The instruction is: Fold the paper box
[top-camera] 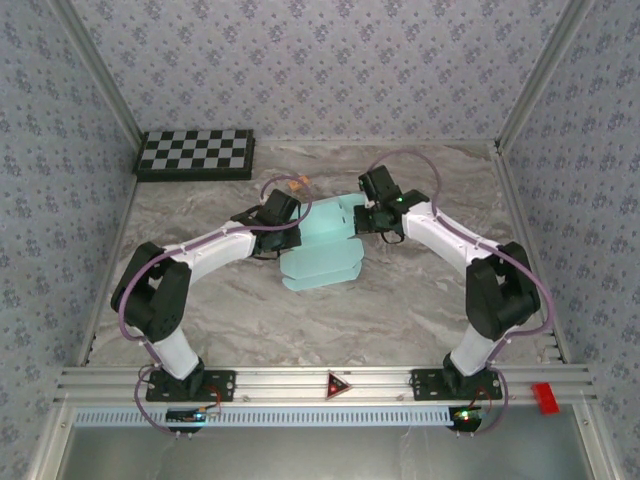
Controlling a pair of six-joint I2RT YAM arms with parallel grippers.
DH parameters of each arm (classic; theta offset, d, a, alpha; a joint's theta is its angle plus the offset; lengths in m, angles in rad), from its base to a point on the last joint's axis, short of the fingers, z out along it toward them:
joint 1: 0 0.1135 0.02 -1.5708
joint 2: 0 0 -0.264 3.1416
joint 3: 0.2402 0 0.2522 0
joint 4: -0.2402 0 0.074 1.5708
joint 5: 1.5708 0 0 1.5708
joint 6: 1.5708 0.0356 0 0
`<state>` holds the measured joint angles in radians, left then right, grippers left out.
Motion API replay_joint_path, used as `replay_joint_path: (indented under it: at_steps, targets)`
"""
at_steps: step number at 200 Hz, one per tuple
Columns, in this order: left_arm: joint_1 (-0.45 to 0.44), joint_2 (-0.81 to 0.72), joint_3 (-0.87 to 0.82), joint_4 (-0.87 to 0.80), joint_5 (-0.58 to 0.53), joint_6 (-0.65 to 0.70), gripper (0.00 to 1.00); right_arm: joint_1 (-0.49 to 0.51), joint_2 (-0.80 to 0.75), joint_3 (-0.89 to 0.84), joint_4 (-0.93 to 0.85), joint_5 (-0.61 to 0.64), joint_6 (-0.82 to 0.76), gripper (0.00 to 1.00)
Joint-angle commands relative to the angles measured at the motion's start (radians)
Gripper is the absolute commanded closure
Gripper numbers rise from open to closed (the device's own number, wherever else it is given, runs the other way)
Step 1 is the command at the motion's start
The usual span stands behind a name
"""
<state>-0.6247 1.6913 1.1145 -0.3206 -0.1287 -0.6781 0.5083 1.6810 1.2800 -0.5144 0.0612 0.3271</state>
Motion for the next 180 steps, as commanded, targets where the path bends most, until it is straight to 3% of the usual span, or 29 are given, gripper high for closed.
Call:
replay_joint_path:
  at_steps: [1,74,180]
  targets:
    - [-0.007,-0.001,0.031,-0.019,-0.017,0.014,1.00,0.007,0.021,0.022,-0.037,0.022,-0.020,1.00]
    - [-0.006,-0.001,0.034,-0.018,-0.013,0.017,1.00,0.009,0.046,0.014,-0.007,-0.025,-0.017,1.00]
    - [-0.008,-0.005,0.032,0.000,0.004,0.024,1.00,-0.011,0.006,-0.042,0.161,-0.265,0.006,1.00]
